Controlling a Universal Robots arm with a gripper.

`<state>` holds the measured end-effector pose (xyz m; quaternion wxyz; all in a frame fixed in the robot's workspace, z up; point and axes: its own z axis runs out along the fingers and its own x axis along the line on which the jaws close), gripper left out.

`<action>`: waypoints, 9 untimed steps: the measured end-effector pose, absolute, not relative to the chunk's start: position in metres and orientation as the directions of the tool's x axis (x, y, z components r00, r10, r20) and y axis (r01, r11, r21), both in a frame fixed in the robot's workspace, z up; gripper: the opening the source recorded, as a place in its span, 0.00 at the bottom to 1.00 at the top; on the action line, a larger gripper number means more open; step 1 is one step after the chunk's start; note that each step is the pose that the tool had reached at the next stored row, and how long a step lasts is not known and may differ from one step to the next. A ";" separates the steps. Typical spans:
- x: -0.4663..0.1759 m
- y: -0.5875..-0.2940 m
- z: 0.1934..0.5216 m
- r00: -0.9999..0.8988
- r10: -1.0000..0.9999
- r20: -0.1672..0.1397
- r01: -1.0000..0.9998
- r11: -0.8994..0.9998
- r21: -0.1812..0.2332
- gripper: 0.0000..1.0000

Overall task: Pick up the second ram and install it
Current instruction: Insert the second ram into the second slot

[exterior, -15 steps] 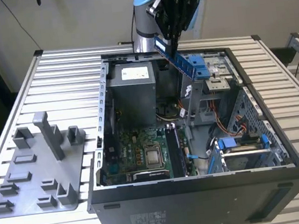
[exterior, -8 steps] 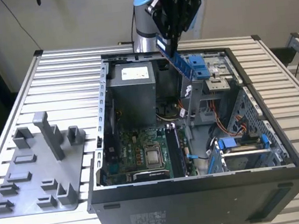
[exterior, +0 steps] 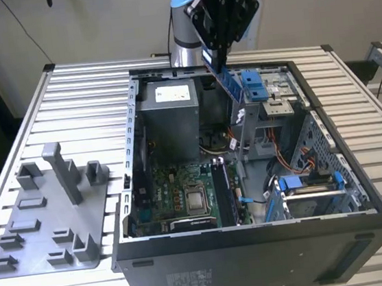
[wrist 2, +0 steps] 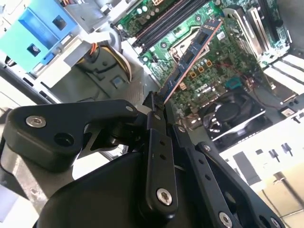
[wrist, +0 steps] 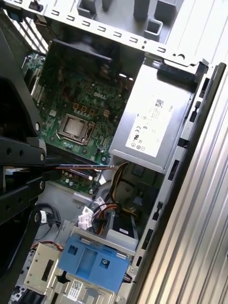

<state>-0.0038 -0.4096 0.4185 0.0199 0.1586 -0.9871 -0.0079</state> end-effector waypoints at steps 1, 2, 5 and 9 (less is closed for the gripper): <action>-0.004 -0.410 0.418 -0.953 -0.301 0.037 -0.300 0.954 0.022 0.14; -0.004 -0.410 0.418 -0.957 -0.287 0.037 -0.287 0.958 0.022 0.14; -0.004 -0.410 0.418 -0.969 -0.246 0.037 -0.245 0.969 0.022 0.14; -0.004 -0.410 0.418 -0.981 -0.192 0.037 -0.191 0.981 0.022 0.14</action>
